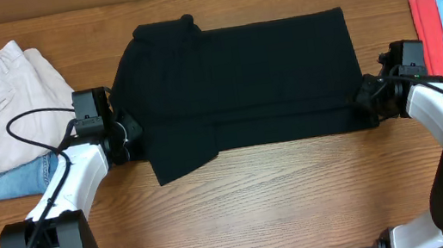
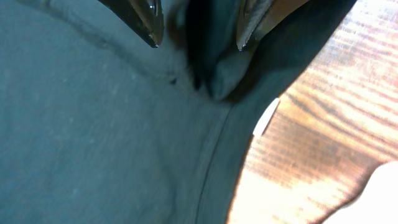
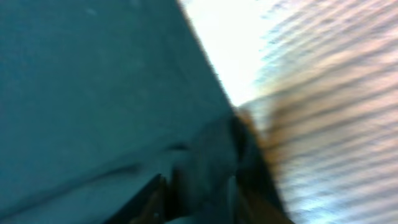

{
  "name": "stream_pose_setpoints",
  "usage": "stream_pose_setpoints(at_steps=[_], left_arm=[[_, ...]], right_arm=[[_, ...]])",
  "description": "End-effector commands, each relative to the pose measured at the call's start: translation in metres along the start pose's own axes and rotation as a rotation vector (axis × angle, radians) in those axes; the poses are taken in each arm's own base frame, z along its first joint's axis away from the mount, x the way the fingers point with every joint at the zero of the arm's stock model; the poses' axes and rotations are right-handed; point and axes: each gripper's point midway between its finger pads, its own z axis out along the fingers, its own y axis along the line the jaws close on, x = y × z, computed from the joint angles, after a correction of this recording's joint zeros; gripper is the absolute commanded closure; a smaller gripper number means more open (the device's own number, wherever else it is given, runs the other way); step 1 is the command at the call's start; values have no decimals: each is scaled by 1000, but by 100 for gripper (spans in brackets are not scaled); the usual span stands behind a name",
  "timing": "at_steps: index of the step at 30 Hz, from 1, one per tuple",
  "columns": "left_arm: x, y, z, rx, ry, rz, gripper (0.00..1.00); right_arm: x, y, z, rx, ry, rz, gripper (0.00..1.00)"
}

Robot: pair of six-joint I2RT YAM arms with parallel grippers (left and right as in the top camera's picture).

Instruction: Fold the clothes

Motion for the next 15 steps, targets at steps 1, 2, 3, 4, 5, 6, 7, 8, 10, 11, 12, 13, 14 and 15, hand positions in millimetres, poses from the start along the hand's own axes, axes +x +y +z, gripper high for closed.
stream_pose_setpoints(at_steps=[1, 2, 3, 4, 5, 6, 7, 8, 10, 11, 12, 13, 14, 15], left_arm=[[7, 9, 3, -26, 32, -2, 57], [9, 10, 3, -30, 39, -2, 57], [10, 11, 3, -33, 44, 2, 57], [12, 12, 3, -36, 51, 5, 57], [13, 13, 3, -39, 56, 7, 57], [14, 13, 2, -42, 62, 7, 56], [16, 14, 2, -46, 68, 9, 56], [18, 15, 2, -51, 75, 9, 55], [20, 17, 2, -56, 85, 13, 50], [21, 18, 2, -59, 91, 18, 48], [23, 18, 2, -63, 97, 18, 46], [25, 20, 1, -67, 108, 17, 42], [27, 20, 1, -68, 117, 16, 40], [29, 20, 1, -66, 126, 16, 39]], right_arm=[[-2, -20, 0, 115, -18, 2, 59], [-2, -21, 0, 120, -18, 2, 59], [-2, -21, 0, 124, -19, 2, 59], [-2, -21, 0, 123, -20, 2, 58], [-3, -21, 0, 123, -21, 2, 57], [-3, -21, 0, 123, -23, 2, 54], [-4, -22, 0, 128, -25, 2, 53], [-4, -25, -1, 145, -28, 2, 52], [-4, -29, -1, 171, -29, 2, 52], [-2, -30, -2, 177, -25, 2, 53], [-1, -31, -2, 177, -21, 3, 52], [0, -31, -2, 180, -15, 4, 52], [0, -31, -2, 179, -14, 4, 51], [0, -31, -2, 175, -12, 4, 50]])
